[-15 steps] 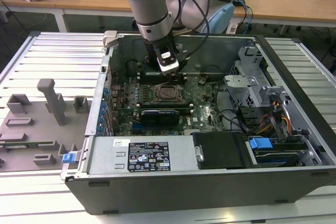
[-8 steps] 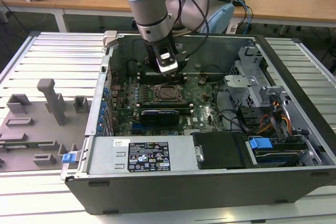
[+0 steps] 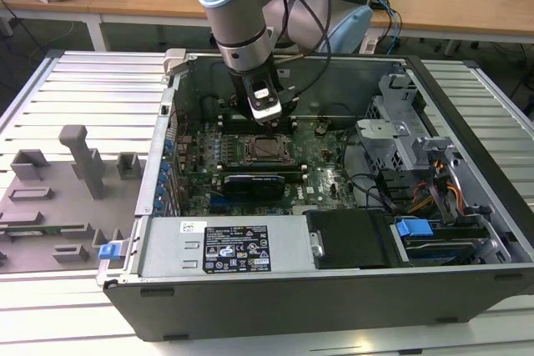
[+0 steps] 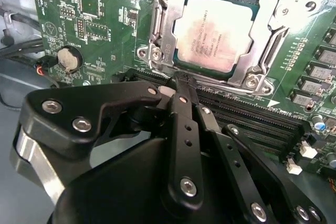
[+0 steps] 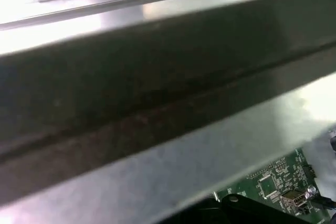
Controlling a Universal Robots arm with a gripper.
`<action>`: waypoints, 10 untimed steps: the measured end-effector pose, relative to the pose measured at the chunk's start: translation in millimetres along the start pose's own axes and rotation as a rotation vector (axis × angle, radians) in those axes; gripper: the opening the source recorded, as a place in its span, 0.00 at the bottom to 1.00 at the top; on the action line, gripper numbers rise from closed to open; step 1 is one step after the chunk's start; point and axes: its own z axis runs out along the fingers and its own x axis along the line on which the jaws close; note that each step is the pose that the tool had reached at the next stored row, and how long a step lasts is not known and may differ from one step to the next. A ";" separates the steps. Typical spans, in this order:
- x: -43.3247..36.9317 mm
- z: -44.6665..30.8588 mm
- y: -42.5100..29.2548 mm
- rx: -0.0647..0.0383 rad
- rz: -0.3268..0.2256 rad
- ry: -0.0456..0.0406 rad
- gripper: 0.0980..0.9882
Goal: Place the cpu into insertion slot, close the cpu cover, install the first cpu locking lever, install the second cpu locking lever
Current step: 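Install the first cpu locking lever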
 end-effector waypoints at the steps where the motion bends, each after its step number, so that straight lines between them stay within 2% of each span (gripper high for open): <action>1: 0.1 0.8 0.0 0.000 0.000 -0.0002 0.01; 10: -3.4 2.6 1.2 0.001 0.000 -0.0004 0.01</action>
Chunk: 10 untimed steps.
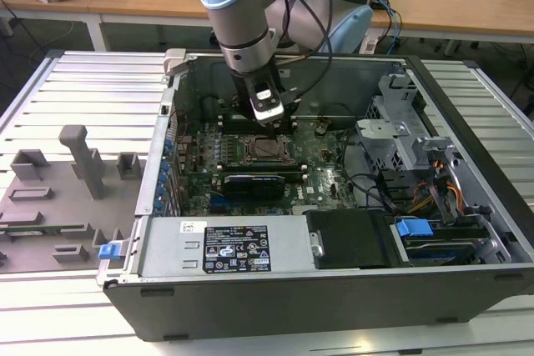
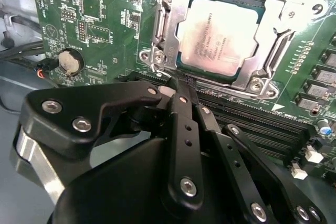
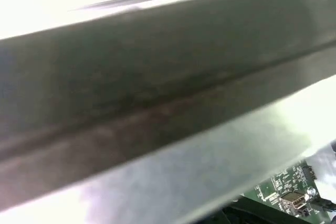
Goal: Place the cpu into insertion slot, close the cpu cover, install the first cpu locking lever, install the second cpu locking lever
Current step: 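Install the first cpu locking lever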
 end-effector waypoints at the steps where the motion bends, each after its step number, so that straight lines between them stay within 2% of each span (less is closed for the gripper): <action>1: -0.2 0.0 0.1 0.000 0.000 0.0000 0.01; 10: -2.2 -5.4 1.4 0.002 -0.001 -0.0006 0.01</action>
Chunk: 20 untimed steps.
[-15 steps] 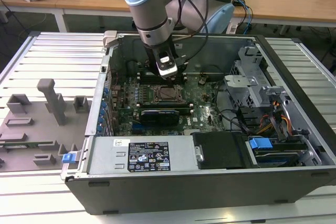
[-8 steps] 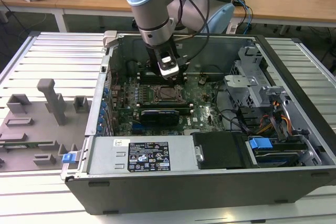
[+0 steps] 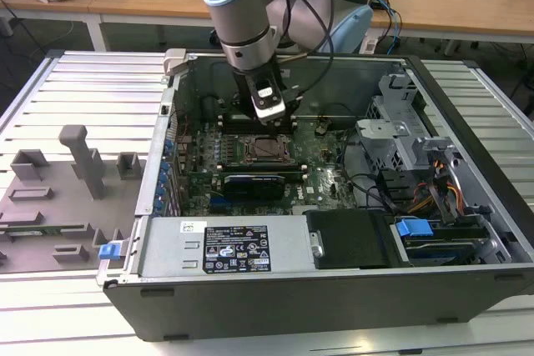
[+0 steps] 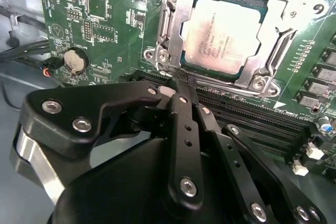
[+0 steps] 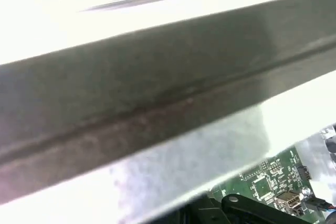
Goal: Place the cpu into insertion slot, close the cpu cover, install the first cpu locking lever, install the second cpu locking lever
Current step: 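Install the first cpu locking lever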
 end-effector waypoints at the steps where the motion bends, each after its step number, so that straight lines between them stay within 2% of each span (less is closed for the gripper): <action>1: -0.2 -0.6 0.1 0.003 -0.001 -0.0010 0.01; 3: -0.6 -2.4 0.4 0.016 -0.005 -0.0045 0.01; 8: -3.0 -11.9 2.2 0.059 -0.018 -0.0182 0.01; 11: -4.1 -16.1 3.0 0.064 -0.020 -0.0199 0.01; 15: -4.1 -16.3 3.0 0.064 -0.020 -0.0198 0.01; 16: -4.7 -16.0 3.2 0.068 -0.019 -0.0096 0.01; 17: -5.6 -15.6 3.4 0.074 -0.019 0.0051 0.01; 18: -6.7 -15.0 3.6 0.082 -0.017 0.0289 0.01; 19: -7.6 -14.7 3.8 0.089 -0.016 0.0477 0.01; 20: -9.0 -14.2 3.9 0.101 -0.014 0.0804 0.01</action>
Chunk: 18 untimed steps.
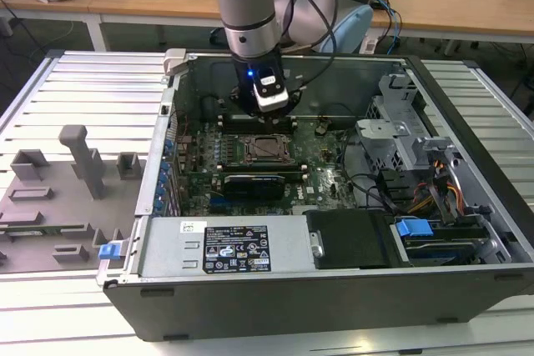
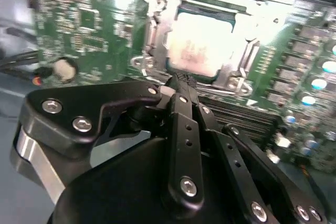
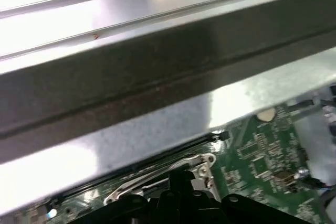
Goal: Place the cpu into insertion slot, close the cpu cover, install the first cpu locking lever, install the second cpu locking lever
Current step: 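Install the first cpu locking lever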
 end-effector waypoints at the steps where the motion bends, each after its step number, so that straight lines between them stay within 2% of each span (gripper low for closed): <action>1: -1.8 0.5 0.3 0.015 0.001 0.0416 0.01; 2: -2.7 0.7 0.4 0.022 0.001 0.0599 0.01; 3: -3.2 0.9 0.4 0.027 0.001 0.0746 0.01; 4: -3.3 0.8 0.4 0.029 0.002 0.0793 0.01; 6: -3.4 0.9 0.2 0.029 0.002 0.0796 0.01; 9: -5.2 0.8 -4.8 0.029 0.002 0.0796 0.01; 14: -10.7 0.4 -21.4 0.029 0.002 0.0796 0.01; 15: -12.6 0.2 -27.2 0.029 0.002 0.0796 0.01; 18: -14.1 0.2 -31.5 0.028 -0.002 0.0798 0.01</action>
